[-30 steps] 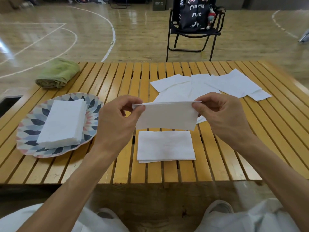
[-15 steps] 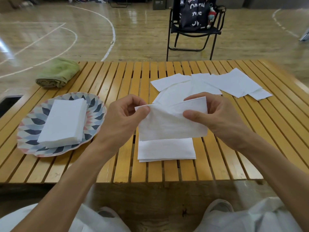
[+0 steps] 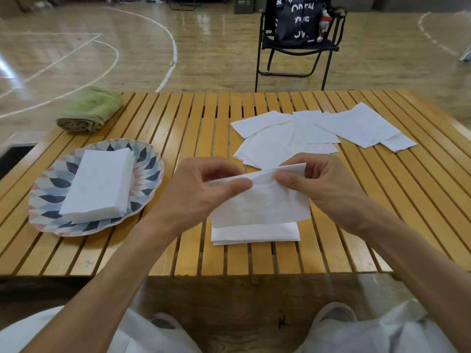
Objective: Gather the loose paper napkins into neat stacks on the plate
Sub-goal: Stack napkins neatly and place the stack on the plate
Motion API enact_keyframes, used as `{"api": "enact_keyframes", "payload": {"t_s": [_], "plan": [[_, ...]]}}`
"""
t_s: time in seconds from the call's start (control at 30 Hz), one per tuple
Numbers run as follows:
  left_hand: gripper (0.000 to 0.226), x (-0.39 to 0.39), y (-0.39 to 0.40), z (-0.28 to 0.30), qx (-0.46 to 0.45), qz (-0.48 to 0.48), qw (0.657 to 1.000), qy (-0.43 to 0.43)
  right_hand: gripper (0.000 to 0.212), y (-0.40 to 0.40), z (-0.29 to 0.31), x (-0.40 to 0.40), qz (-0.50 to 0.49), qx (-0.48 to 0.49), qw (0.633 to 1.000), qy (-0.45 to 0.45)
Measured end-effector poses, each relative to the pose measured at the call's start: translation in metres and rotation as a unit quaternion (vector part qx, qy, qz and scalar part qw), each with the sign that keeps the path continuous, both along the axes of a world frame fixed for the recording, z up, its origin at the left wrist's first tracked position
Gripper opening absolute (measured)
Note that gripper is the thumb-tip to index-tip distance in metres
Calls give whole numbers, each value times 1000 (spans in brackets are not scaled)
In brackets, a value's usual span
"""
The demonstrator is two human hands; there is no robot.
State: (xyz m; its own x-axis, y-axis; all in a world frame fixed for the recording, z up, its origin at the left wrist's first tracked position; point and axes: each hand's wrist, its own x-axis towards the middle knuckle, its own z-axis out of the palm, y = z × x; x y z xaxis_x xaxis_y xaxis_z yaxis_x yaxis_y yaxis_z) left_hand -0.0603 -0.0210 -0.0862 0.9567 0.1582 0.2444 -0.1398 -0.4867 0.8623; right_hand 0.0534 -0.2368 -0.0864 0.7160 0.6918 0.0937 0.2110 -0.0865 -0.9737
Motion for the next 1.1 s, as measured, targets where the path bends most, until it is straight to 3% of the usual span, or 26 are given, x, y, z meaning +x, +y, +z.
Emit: {"api": "enact_keyframes", "payload": {"t_s": [0.27,0.47,0.73,1.0,1.1], "plan": [[14,1,1,0,-14,47,998,-31,31,0,0,1,-10,-6,1000,-11],[8,3,3,-3,-104,73,992,-11,34,0,-3,5,-46,-10,999,8],[3,5,8,-12,-122,113,985,39,26,-3,-3,5,-46,-42,998,18],[5,8,5,-31,-25,177,978,107,11,2,-27,10,-125,-133,978,98],[22,10,5,-37,-9,176,974,145,11,1,-30,13,-129,-171,972,94]]}}
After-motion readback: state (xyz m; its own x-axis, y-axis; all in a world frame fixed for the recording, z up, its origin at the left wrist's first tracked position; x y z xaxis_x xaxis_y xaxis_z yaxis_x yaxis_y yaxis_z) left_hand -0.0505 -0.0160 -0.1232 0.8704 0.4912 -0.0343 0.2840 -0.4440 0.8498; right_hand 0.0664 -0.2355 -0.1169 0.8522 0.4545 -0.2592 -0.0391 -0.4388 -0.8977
